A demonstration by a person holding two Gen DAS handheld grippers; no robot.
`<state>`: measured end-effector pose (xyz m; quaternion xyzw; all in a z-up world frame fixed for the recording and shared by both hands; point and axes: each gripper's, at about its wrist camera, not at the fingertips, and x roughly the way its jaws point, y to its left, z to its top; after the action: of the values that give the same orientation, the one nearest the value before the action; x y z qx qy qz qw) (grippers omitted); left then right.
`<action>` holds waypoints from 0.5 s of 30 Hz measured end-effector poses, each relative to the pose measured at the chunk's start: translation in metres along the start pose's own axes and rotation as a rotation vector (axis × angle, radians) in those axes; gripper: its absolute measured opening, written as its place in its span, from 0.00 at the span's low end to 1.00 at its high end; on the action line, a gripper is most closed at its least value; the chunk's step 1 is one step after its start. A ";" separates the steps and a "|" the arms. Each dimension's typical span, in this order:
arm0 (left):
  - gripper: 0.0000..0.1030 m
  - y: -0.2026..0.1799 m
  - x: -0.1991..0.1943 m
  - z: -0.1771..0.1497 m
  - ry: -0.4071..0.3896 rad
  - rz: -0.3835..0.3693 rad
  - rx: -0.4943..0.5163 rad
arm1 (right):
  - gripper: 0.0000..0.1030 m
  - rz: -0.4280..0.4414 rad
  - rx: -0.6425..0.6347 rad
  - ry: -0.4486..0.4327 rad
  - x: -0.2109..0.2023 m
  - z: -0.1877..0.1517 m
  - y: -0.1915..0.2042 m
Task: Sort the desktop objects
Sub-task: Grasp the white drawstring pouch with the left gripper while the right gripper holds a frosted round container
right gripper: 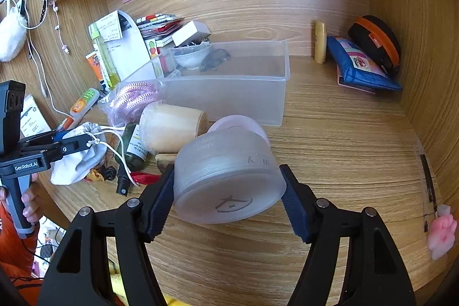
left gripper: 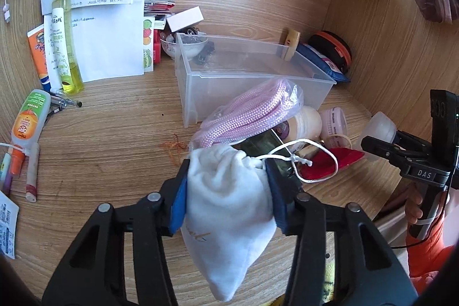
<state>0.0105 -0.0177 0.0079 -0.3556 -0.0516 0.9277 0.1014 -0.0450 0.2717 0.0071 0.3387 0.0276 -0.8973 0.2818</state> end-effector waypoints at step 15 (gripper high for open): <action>0.31 0.007 -0.016 0.010 -0.047 -0.029 -0.055 | 0.64 0.040 0.010 -0.050 -0.007 0.023 -0.001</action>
<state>0.0147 -0.0287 0.0243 -0.3355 -0.0845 0.9325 0.1039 -0.0549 0.2705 0.0297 0.3182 0.0093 -0.8997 0.2987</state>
